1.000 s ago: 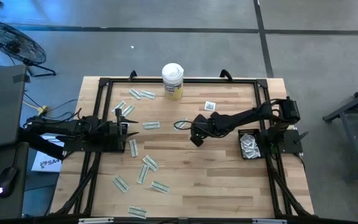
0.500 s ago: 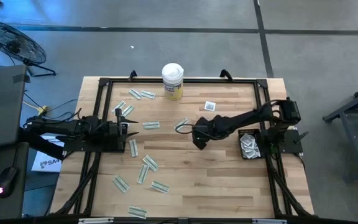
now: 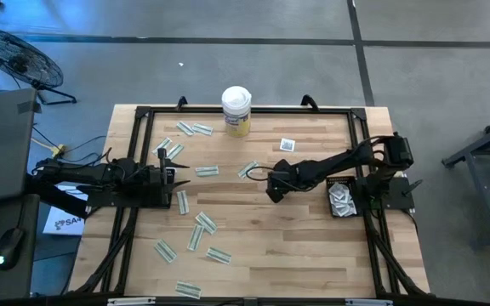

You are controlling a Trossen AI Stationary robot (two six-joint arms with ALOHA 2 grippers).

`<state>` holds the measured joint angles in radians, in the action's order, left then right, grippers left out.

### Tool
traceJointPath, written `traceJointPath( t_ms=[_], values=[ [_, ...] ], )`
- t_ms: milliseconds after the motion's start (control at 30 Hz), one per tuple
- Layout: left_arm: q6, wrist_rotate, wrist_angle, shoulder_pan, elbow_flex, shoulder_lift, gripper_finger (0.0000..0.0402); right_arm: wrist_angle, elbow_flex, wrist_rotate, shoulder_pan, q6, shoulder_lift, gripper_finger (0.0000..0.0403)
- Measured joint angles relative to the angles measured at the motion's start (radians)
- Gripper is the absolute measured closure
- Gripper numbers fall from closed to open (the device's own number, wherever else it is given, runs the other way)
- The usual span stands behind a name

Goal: Pick & Place First Aid Supplies
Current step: Put the towelette pack into the right black basket

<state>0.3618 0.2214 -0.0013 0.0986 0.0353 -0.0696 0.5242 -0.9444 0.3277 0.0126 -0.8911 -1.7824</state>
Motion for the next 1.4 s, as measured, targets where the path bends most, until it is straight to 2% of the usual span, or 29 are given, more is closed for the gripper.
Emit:
traceJointPath(
  t_ms=[267,367,533,767,967,1167,1267,1400],
  values=[
    [0.0,0.0,0.0,0.0,0.0,0.0,0.0195,-0.038,0.061,0.001,-0.017,0.029,0.004,0.0323],
    [0.0,0.0,0.0,0.0,0.0,0.0,0.0195,-0.041,0.068,0.007,-0.017,0.032,0.004,0.0339],
    [0.0,0.0,0.0,0.0,0.0,0.0,0.0195,-0.047,0.071,0.02,-0.018,0.036,0.003,0.0394],
    [0.0,0.0,0.0,0.0,0.0,0.0,0.0195,-0.001,0.037,0.015,-0.019,0.005,0.021,0.0399],
    [0.0,0.0,0.0,0.0,0.0,0.0,0.0195,0.239,-0.09,-0.033,0.007,-0.01,0.111,0.04],
    [0.0,0.0,0.0,0.0,0.0,0.0,0.0195,0.642,-0.2,-0.139,0.081,-0.154,0.196,0.0401],
    [0.0,0.0,0.0,0.0,0.0,0.0,0.0195,0.826,-0.198,-0.188,0.14,-0.262,0.238,0.0401],
    [0.0,0.0,0.0,0.0,0.0,0.0,0.0195,0.924,-0.156,-0.217,0.222,-0.408,0.296,0.0402]
  ],
)
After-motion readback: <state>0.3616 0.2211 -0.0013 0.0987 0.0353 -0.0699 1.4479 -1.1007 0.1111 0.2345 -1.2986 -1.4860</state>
